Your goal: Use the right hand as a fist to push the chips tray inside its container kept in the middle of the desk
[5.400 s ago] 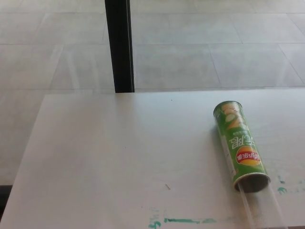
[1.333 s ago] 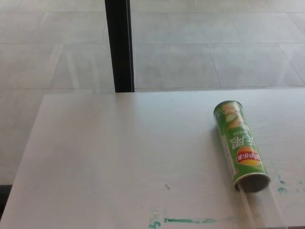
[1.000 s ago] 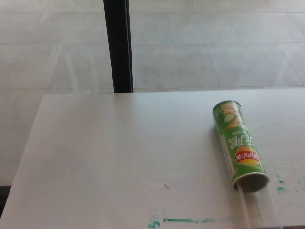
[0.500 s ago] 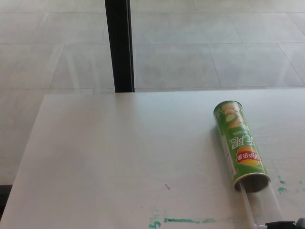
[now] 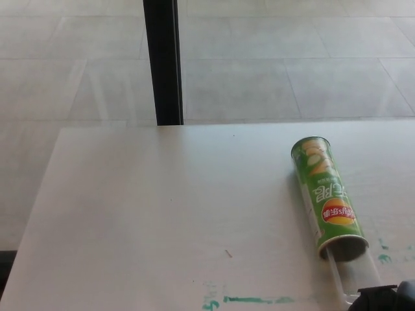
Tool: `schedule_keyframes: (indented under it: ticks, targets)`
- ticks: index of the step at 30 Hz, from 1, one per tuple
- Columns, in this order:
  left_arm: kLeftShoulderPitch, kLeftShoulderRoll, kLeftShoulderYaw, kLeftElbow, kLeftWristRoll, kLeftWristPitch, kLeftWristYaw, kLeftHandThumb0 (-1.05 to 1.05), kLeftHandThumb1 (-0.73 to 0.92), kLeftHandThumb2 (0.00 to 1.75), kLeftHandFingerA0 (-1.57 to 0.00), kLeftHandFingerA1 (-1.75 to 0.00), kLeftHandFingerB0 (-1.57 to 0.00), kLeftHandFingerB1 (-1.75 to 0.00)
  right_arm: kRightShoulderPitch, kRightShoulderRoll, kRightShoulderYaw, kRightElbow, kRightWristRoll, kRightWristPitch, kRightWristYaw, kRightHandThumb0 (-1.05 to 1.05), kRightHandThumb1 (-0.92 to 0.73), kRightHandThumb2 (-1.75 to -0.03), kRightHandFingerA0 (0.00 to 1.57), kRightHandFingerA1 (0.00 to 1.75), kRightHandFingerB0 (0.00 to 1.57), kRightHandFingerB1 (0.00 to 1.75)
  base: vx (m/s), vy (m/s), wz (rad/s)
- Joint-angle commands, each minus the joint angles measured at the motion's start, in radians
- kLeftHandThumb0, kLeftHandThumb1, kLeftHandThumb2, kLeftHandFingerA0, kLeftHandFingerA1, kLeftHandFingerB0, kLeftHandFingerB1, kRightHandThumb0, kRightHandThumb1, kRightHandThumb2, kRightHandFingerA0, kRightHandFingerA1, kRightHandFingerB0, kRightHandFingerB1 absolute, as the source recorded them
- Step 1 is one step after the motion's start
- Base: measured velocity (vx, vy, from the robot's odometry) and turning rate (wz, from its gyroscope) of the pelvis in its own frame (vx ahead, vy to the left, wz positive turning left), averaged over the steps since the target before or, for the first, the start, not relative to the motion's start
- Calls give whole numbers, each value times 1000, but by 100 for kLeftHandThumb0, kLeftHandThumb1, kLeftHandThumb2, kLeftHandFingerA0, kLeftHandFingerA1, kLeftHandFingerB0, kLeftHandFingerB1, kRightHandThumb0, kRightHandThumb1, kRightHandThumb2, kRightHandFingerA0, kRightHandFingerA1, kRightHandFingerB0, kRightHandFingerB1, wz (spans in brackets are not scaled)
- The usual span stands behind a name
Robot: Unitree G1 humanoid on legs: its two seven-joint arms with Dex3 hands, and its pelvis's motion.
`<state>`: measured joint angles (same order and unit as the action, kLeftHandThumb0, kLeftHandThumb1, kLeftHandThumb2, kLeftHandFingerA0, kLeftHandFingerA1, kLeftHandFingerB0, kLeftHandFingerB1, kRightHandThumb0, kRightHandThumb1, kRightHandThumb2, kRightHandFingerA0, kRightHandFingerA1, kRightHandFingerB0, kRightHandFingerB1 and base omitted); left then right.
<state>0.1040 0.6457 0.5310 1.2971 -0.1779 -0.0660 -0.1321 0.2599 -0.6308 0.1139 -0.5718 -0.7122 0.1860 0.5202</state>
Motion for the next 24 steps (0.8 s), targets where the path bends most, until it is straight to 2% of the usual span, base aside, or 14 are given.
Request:
schedule_keyframes:
  ticks: [1,2,3,5,6,10,13,16,18,19,24]
  targets:
    - [6,15,-2,1,-8,-18,2,-71,91,67,-60,-82,-44,-53,-32,-9,31,63,-60,-14,-14,-51,-55,-95,85,80,44,57,0,0,0]
    - [8,15,-5,1,-5,-22,2,-71,91,67,-60,-82,-44,-53,-39,-10,37,72,-68,-13,-13,-51,-55,-95,85,80,44,57,0,0,0]
    - [9,15,-4,1,-6,-23,1,-73,91,66,-60,-87,-44,-55,-48,-9,41,86,-70,-14,-17,-51,-69,-61,86,71,52,42,0,0,0]
    - [10,15,-4,2,-7,-24,-1,-73,91,66,-60,-87,-44,-55,-62,-7,49,108,-75,-17,-22,-51,-69,-61,86,71,52,42,0,0,0]
    - [9,17,-4,2,-8,-19,-3,-72,90,67,-57,-80,-41,-51,-77,-9,56,142,-80,-29,-38,-53,-71,-62,82,69,52,42,0,0,0]
    - [10,19,-7,3,-6,-13,-2,-73,91,67,-58,-77,-50,-56,-142,-10,67,232,-82,-50,-66,-52,-71,-61,81,65,51,42,0,0,0]
    - [6,19,-3,6,-9,-12,4,-71,91,68,-57,-81,-47,-54,-185,12,73,273,-88,-35,-90,-51,-69,-61,80,72,51,42,0,0,0]
    - [12,17,-3,2,-11,-16,3,-71,89,67,-56,-84,-42,-52,-223,14,73,301,-82,-40,-99,-52,-71,-62,82,65,50,42,0,0,0]
    - [17,16,-6,3,-7,-23,7,-72,90,67,-57,-80,-42,-51,-246,15,72,312,-79,-42,-101,-52,-71,-62,81,66,50,42,0,0,0]
    - [20,17,-17,1,5,-23,12,-73,91,67,-59,-80,-47,-54,-257,18,73,309,-82,-35,-97,-52,-71,-61,81,64,51,42,0,0,0]
    - [24,21,-22,2,3,-23,6,-73,92,67,-58,-76,-47,-52,-283,23,76,298,-91,-26,-93,-53,-72,-62,83,67,51,41,0,0,0]
